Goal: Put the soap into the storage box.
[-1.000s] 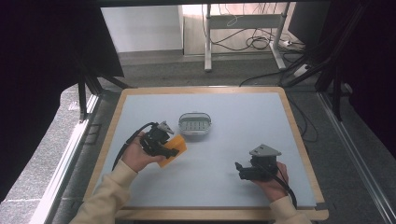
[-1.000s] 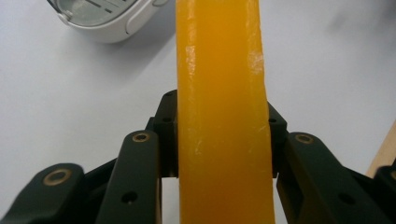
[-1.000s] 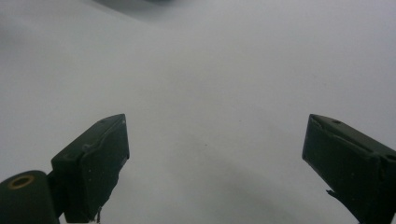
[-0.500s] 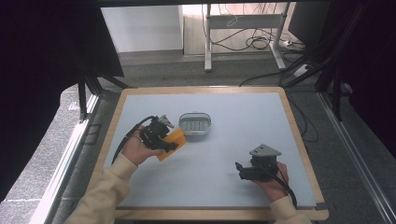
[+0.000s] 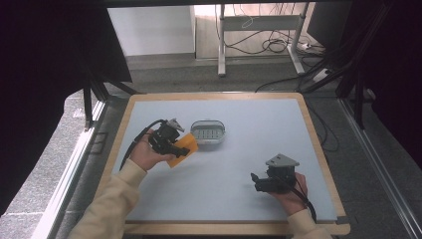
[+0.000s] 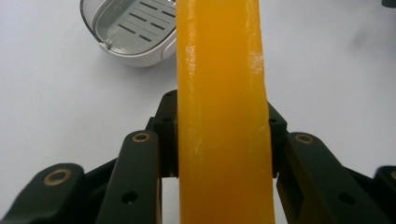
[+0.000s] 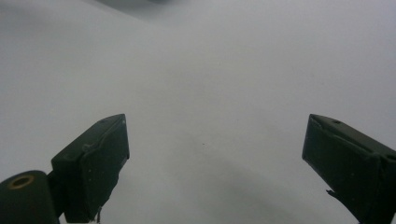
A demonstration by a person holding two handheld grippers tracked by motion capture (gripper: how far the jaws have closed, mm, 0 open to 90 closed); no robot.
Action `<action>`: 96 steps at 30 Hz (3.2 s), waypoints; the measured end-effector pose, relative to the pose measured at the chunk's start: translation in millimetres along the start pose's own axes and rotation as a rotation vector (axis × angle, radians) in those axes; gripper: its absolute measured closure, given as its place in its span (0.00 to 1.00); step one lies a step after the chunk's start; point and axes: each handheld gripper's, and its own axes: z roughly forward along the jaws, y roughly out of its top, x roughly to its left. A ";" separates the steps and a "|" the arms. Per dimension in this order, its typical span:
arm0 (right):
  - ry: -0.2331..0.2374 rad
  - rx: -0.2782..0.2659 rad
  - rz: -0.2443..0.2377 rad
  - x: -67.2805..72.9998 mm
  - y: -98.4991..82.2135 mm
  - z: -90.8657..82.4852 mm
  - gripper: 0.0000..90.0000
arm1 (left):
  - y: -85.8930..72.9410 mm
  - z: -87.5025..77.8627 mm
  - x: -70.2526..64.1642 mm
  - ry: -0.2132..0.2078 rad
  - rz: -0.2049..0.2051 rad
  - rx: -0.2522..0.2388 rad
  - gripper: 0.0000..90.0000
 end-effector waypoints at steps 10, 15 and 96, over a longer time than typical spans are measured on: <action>0.003 0.000 -0.008 0.8 0.0 0.0 0.09 | 8.9 5.0 1.7 0.005 0.025 0.011 0.69; 0.003 0.004 -0.011 0.8 -0.2 0.5 0.09 | 12.9 6.6 3.4 0.002 0.039 0.011 0.69; -0.003 0.021 -0.042 0.8 -0.8 3.4 0.09 | 89.3 40.2 35.3 -0.025 0.239 0.031 0.69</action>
